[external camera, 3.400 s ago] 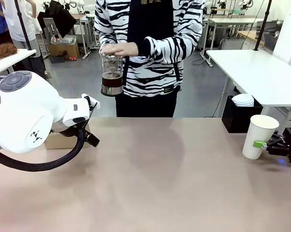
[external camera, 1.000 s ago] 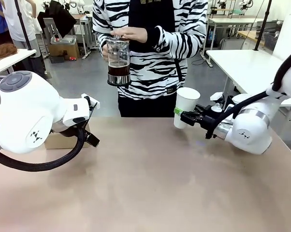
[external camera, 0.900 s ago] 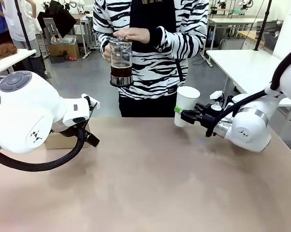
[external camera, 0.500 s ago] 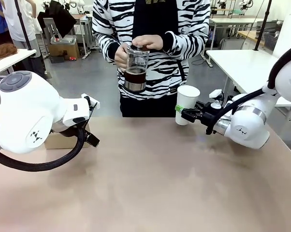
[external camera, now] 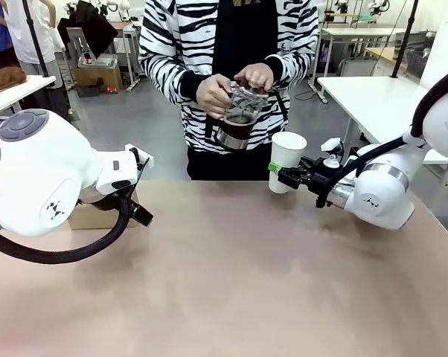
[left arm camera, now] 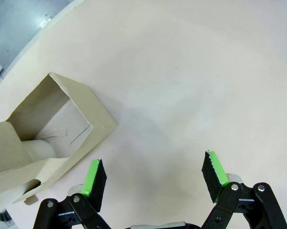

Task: Pour a drink into a cup and package it in a carrier.
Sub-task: When a person places the Paper Cup Lid on the 600 ml Paper Cup , lift the 600 ml Paper Cup.

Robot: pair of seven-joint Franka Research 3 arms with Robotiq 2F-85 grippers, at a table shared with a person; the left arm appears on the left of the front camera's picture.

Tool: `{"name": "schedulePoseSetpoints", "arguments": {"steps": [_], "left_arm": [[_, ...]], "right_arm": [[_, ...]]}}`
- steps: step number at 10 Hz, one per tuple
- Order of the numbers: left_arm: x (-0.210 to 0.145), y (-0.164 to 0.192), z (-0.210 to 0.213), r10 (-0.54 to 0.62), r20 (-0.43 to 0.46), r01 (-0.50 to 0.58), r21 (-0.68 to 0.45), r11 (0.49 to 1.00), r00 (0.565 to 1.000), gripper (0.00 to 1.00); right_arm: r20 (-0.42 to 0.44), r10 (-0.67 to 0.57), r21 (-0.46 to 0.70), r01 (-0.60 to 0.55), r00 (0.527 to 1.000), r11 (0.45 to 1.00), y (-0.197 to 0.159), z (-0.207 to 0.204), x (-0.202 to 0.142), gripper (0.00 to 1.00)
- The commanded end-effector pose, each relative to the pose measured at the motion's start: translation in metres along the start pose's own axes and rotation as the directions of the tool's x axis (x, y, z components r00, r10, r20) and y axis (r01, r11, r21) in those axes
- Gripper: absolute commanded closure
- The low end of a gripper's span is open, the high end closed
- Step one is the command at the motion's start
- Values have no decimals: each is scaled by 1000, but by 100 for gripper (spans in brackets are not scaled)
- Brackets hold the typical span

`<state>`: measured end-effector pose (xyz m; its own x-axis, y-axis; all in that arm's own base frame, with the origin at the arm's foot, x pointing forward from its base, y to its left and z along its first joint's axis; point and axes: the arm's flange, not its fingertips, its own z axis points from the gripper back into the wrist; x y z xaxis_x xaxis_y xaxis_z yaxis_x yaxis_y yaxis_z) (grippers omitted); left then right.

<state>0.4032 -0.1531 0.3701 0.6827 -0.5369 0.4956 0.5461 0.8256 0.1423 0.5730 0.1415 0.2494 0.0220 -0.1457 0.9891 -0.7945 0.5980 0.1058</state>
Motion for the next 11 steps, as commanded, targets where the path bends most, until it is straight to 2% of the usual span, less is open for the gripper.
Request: {"name": "schedulePoseSetpoints", "arguments": {"steps": [1,11], "left_arm": [[0,1,0,2,2,-2,-2,1000,1000,0],[0,1,0,2,2,-2,-2,1000,1000,0]], "right_arm": [[-1,0,-5,0,1000,1000,3,2,3,20],[-1,0,-5,0,1000,1000,3,2,3,20]]}}
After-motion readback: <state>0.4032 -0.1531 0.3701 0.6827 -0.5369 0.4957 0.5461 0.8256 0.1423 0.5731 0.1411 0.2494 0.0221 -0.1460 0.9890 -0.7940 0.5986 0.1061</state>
